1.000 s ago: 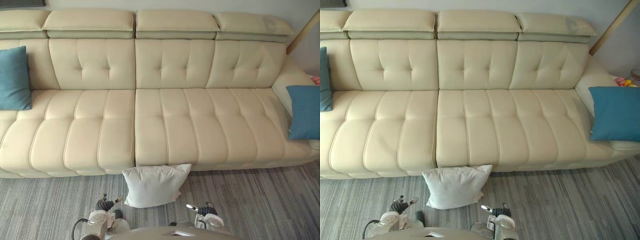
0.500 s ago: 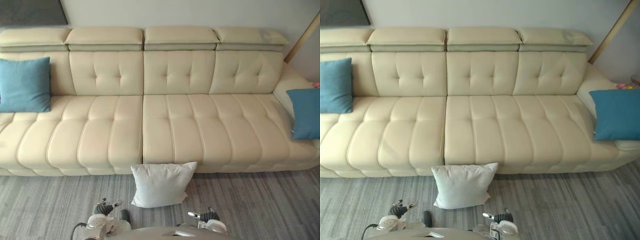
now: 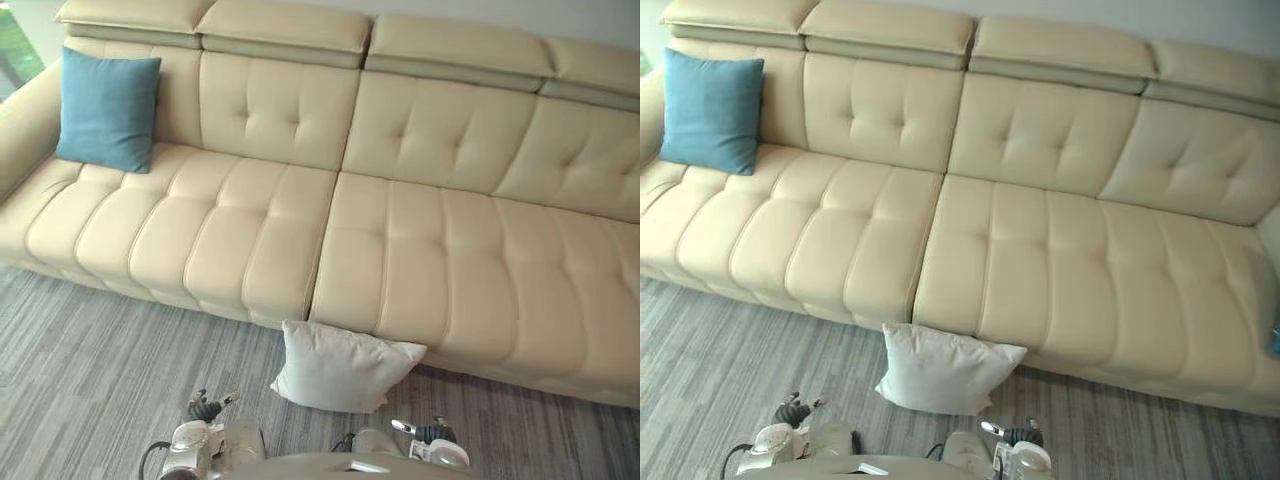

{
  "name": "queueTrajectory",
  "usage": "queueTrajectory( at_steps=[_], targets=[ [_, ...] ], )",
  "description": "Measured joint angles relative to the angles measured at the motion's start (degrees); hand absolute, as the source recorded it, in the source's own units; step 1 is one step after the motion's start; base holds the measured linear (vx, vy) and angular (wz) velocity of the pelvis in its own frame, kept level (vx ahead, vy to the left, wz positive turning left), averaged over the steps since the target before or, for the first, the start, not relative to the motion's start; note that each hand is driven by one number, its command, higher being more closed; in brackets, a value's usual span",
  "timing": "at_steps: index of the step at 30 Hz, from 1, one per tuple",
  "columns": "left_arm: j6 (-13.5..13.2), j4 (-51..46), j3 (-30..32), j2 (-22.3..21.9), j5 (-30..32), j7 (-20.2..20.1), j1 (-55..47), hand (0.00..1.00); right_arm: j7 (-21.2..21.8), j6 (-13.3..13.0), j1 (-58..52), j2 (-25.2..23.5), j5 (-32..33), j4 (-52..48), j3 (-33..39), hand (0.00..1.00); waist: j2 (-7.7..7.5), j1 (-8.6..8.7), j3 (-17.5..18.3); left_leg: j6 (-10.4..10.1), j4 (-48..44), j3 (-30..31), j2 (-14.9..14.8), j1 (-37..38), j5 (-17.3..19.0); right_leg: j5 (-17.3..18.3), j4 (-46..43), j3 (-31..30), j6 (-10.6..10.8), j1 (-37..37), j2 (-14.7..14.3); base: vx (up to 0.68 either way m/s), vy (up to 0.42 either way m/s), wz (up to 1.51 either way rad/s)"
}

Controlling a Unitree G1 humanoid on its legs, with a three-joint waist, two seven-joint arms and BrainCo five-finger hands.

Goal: Pick up cushions and gather them together orderly.

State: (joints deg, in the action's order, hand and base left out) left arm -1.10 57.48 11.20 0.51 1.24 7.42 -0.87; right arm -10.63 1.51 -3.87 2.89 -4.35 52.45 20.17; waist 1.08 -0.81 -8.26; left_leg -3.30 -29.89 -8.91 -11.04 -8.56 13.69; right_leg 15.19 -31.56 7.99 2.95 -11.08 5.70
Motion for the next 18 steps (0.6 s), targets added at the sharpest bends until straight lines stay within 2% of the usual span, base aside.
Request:
queueTrajectory(
  at_steps=[1, 2, 5, 7, 12, 14, 18],
  targets=[
    [-0.09, 0.74, -0.9, 0.78, 0.03, -0.06, -0.46, 0.0, -0.04, -0.08, 0.48, -0.13, -0.06, 0.19, -1.86, 0.0, -0.53, -0.56, -0.12, -0.78, 0.85, -1.76, -0.41, 0.75, -0.12, -6.91, 12.28, 0.08, 0.08, 2.45, -0.6, 0.03, -0.18, 0.16],
    [0.05, 0.78, -1.86, 0.68, 0.11, -0.14, -0.17, 0.0, -0.08, 0.02, 0.48, -0.11, -0.06, 0.51, -1.69, 0.0, 0.1, -0.41, 0.08, -0.73, 2.07, -2.12, -0.99, 1.02, -0.96, -7.45, 12.07, 1.13, -0.41, 2.57, -0.93, 0.04, -0.17, 0.29],
    [-0.04, 0.79, -3.13, -0.07, 0.12, -0.18, 0.66, 0.0, -0.22, 0.2, 0.5, 0.02, 0.06, 0.51, -1.41, 0.0, 0.18, 0.07, 0.25, -3.02, 9.21, -2.46, -0.33, 3.07, -4.12, -7.45, 14.39, 2.74, -0.44, 2.99, -0.69, 0.11, -0.096, 0.32],
    [-0.04, 1.34, -3.49, 0.09, 0.12, -0.17, 0.76, 0.0, -0.61, 0.23, 0.56, 0.02, 0.05, 0.92, -1.38, 0.0, 0.16, -0.08, 0.24, -3.6, 13.1, -2.92, 0.03, 5.32, -5.0, -7.54, 14.93, 3.01, -0.58, 3.65, -1.06, 0.04, -0.044, 0.1],
    [-0.03, 1.88, -3.37, 0.12, 0.17, -0.25, 0.36, 0.0, -0.72, -0.06, 0.63, -0.08, 0.05, 2.3, -1.45, 0.0, 0.05, -0.14, 0.34, -3.72, 17.75, -5.3, 0.63, 10.37, -5.18, -8.24, 15.89, 1.44, -0.38, 5.69, -1.21, -0.04, 0.03, -0.18],
    [-0.02, 2.27, -3.08, 0.29, 0.37, -0.35, 0.15, 0.0, -0.73, -0.07, 0.73, -0.12, 0.03, 2.46, -1.46, 0.0, 0.04, -0.05, 0.44, -3.76, 20.69, -6.12, 0.89, 11.42, -5.21, -10.59, 18.92, -0.15, -0.1, 5.69, -1.93, -0.14, 0.09, -0.35],
    [0.01, 2.87, -2.26, 1.27, 0.69, -0.36, -0.79, 0.0, -0.74, -0.06, 0.69, -0.19, 0.03, 2.7, -1.77, 0.0, -1.21, 0.02, 0.98, -3.02, 22.09, -9.03, 1.98, 12.3, -6.23, -14.32, 23.2, -3.38, 0.45, 5.98, -1.95, -0.12, 0.063, -0.39]
  ],
)
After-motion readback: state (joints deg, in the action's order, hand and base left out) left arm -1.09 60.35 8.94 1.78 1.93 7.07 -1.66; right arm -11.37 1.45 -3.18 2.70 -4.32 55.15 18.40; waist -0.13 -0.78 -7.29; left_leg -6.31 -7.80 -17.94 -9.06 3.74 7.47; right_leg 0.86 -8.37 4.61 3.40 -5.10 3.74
